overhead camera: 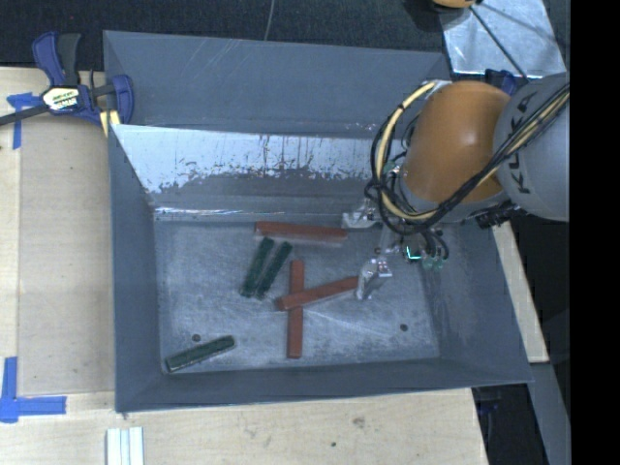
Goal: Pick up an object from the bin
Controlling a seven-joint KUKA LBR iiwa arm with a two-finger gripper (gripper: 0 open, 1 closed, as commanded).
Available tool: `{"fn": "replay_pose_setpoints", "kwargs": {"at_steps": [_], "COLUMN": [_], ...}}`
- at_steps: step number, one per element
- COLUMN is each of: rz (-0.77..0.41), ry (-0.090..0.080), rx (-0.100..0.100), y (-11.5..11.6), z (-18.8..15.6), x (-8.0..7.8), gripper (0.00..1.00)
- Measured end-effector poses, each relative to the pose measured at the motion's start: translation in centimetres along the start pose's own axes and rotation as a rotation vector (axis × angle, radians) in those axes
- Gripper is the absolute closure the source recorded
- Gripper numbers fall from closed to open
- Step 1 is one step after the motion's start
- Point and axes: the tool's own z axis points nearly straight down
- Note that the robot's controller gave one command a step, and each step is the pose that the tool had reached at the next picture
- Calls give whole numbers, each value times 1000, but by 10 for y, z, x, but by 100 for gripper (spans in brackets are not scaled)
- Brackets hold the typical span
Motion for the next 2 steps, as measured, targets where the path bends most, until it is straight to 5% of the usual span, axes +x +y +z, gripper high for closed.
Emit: {"fn": "replay_pose_setpoints", "kwargs": {"at_steps": [1,2], "rz": [0,-227], "ry": [-8,-29], "rx": [0,2], "y": [0,-3], "z": [-5,60], "x": [-2,-1], "gripper": [0,100]}}
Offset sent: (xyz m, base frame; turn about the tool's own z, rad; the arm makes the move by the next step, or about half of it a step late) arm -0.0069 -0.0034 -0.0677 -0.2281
